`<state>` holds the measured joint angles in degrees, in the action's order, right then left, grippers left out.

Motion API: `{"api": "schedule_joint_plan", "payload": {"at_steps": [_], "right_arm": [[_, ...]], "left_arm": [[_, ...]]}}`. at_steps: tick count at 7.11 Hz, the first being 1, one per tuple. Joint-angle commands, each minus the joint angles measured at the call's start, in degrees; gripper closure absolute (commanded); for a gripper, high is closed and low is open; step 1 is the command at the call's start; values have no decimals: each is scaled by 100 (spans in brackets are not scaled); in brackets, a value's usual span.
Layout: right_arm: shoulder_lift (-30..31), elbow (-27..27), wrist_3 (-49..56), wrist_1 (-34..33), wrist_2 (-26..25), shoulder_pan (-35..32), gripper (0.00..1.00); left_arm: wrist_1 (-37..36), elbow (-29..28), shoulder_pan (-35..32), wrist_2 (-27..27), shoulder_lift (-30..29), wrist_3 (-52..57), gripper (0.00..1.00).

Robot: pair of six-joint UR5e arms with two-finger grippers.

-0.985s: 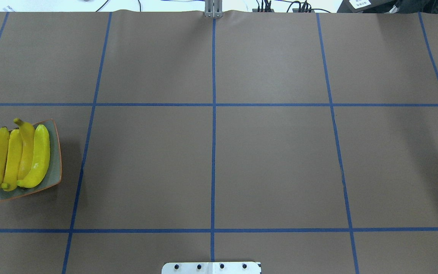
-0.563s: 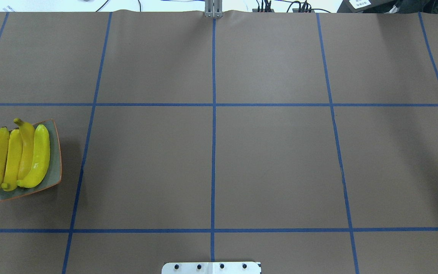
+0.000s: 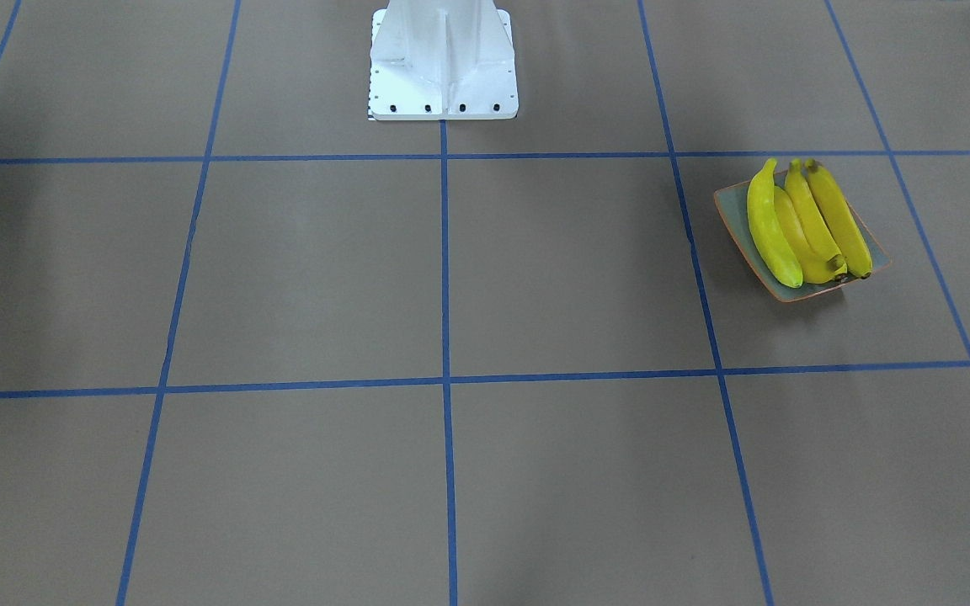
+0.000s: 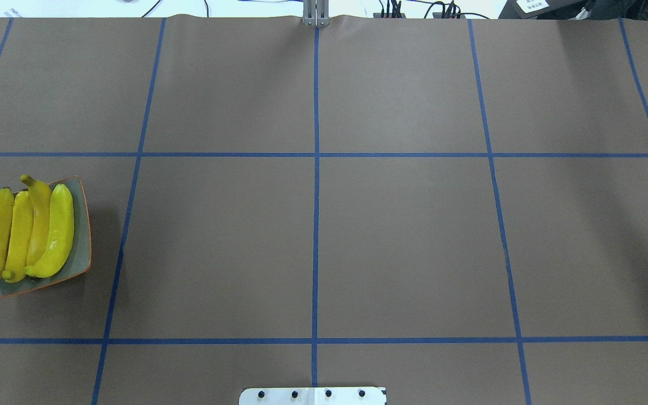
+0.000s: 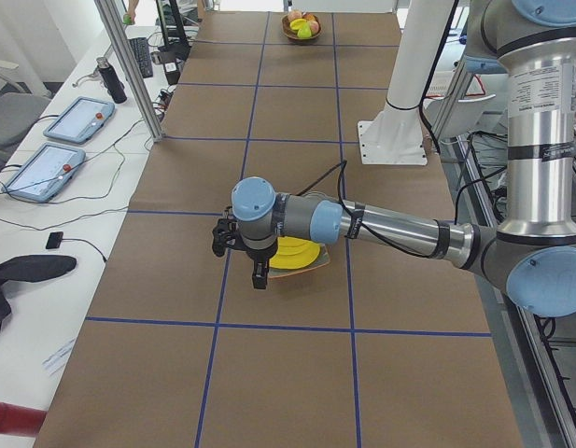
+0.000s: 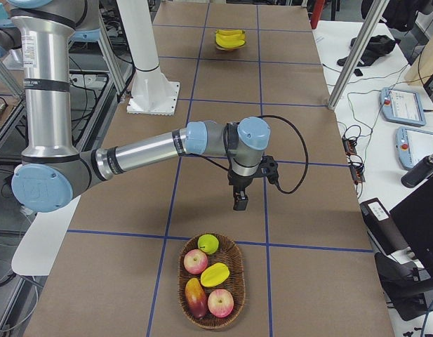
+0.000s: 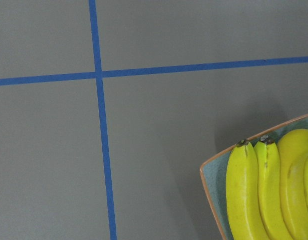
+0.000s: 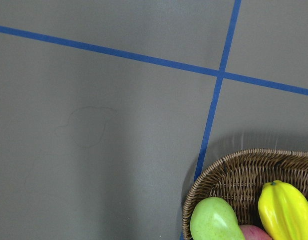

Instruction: Transfer all bananas from basket to plate

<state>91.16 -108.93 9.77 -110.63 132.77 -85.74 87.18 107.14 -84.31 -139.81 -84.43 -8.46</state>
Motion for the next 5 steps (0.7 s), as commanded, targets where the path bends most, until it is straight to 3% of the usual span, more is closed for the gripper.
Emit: {"api": "schedule_joint_plan", "payload": {"at_steps": [1, 5], "right_arm": [[16, 30, 156, 6, 29, -5, 0], [146, -22, 121, 14, 65, -5, 0]], "left_arm": [[18, 87, 12, 103, -3, -165, 0], [106, 254, 29, 33, -12, -217, 0]]}}
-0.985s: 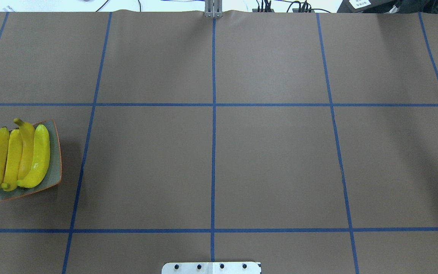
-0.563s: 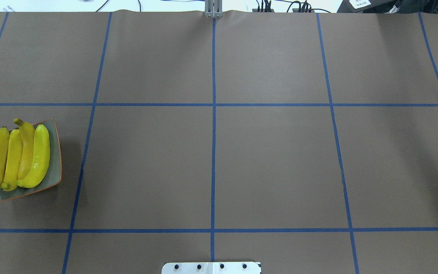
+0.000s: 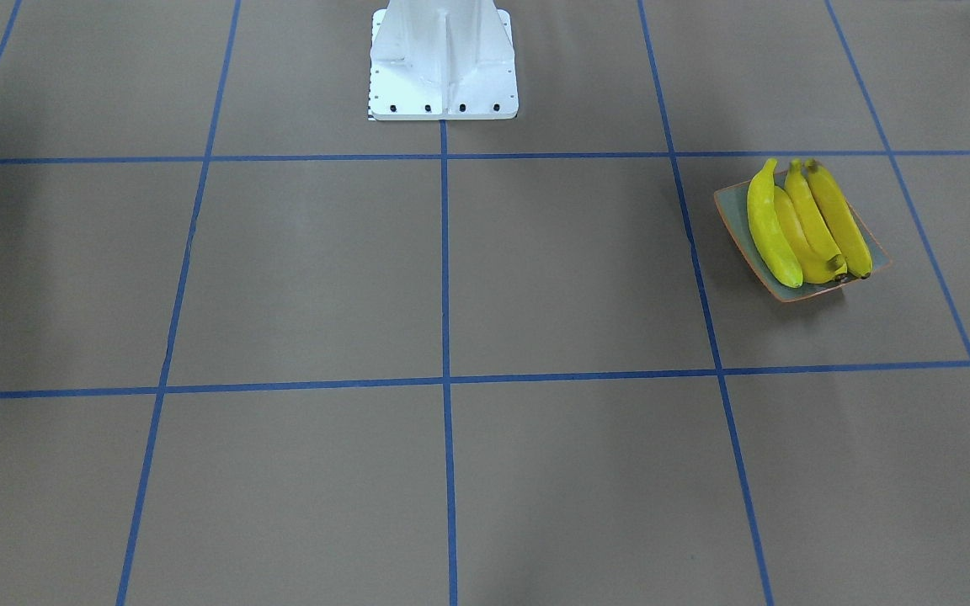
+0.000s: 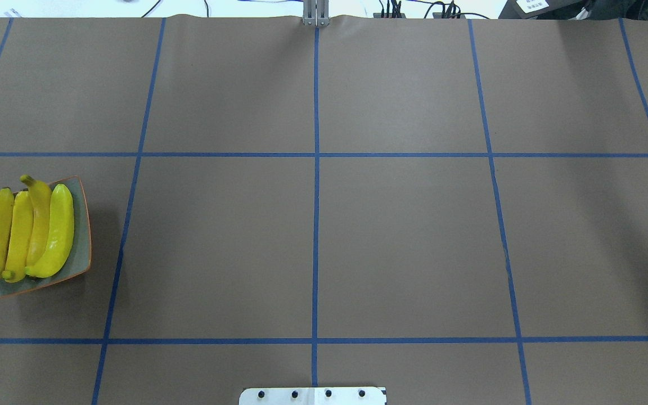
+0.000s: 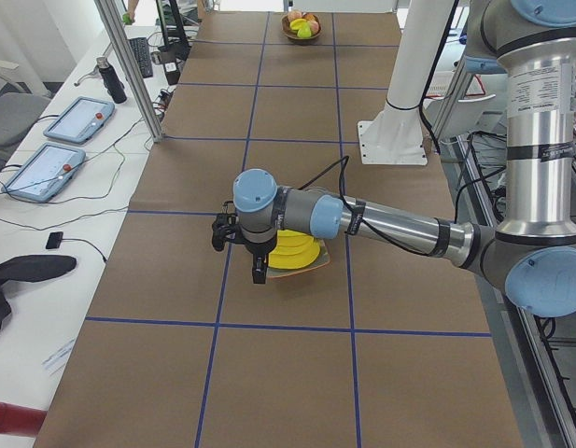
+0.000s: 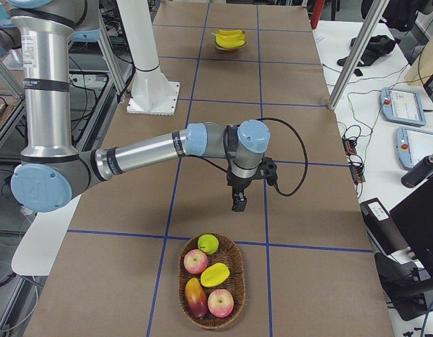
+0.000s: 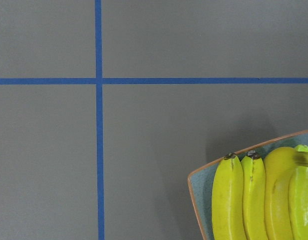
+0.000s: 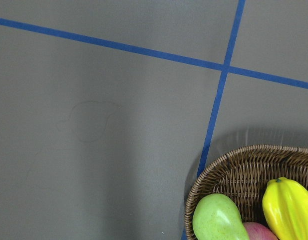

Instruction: Transfer all bananas from basket to plate

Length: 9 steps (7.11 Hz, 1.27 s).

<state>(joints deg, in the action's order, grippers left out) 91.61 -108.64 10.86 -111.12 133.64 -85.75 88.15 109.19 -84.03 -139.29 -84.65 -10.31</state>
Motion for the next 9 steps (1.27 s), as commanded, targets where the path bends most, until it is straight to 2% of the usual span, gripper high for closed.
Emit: {"api": "schedule_joint_plan", "payload": {"at_steps": [1, 9], "right_arm": [[207, -87, 47, 212, -57, 6, 0], [322, -87, -119, 284, -23, 6, 0]], "left_arm": [[9, 102, -17, -10, 36, -32, 0], [18, 111, -8, 51, 19, -23, 0]]}}
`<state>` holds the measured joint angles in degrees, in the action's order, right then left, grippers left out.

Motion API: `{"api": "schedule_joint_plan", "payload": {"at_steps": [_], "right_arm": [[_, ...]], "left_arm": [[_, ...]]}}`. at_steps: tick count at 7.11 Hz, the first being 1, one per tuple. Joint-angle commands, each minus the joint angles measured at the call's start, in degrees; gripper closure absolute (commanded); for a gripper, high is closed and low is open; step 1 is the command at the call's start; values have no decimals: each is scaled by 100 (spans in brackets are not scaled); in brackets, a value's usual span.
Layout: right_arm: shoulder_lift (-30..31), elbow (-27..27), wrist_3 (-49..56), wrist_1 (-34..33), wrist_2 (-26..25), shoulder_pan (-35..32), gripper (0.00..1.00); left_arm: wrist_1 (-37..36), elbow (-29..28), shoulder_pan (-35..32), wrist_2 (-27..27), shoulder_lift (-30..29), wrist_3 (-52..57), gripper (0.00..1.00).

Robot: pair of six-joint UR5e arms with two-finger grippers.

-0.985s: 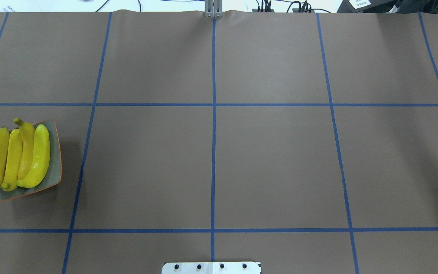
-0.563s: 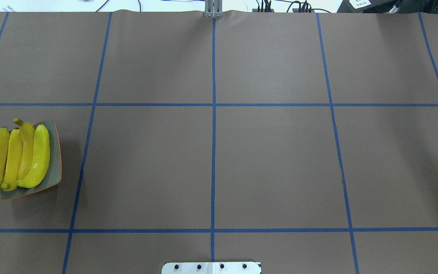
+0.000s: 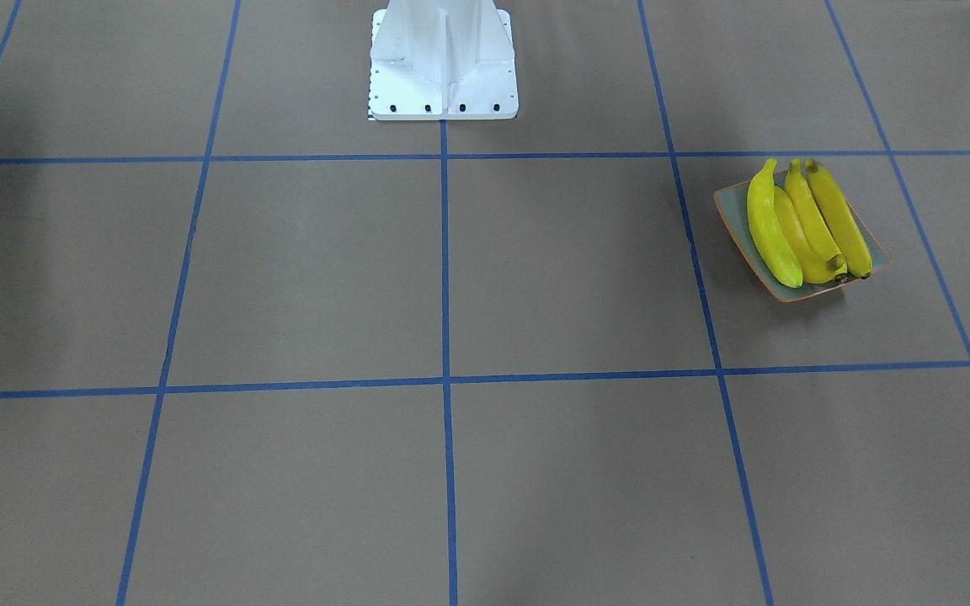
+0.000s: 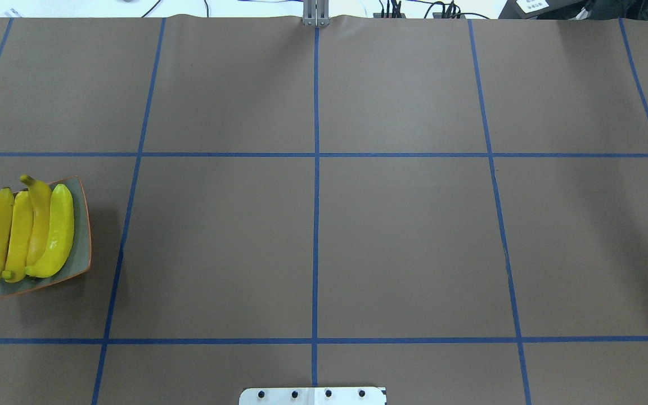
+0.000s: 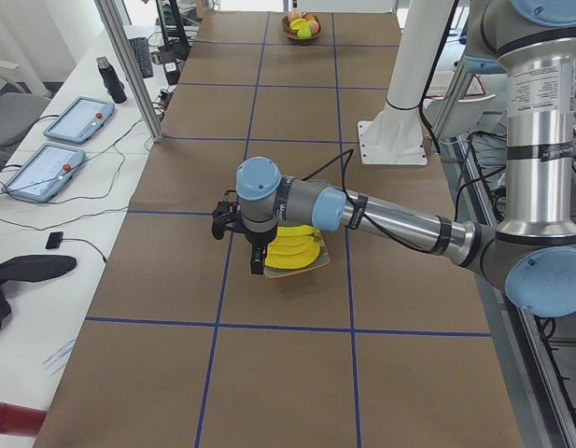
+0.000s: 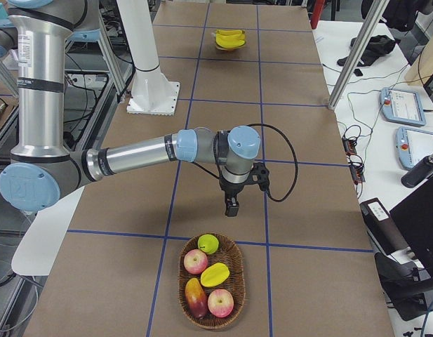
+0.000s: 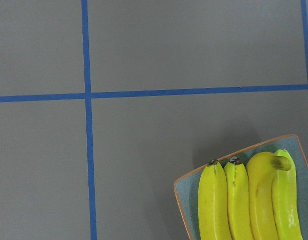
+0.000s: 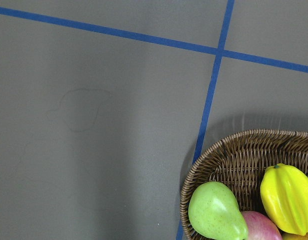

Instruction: Transfer all bananas from basket to plate

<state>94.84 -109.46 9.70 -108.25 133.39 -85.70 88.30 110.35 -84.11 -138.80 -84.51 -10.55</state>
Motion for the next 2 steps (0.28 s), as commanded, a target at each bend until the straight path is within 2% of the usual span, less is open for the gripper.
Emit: {"api": "schedule_joint_plan", "payload": {"at_steps": [1, 2], "right_arm": [[0, 3, -4, -3, 3, 1, 0], [0, -5, -4, -3, 3, 1, 0]], "left_arm": [[3, -14, 0, -7, -4, 0, 0], [3, -14, -9, -41, 5, 0, 0]]}}
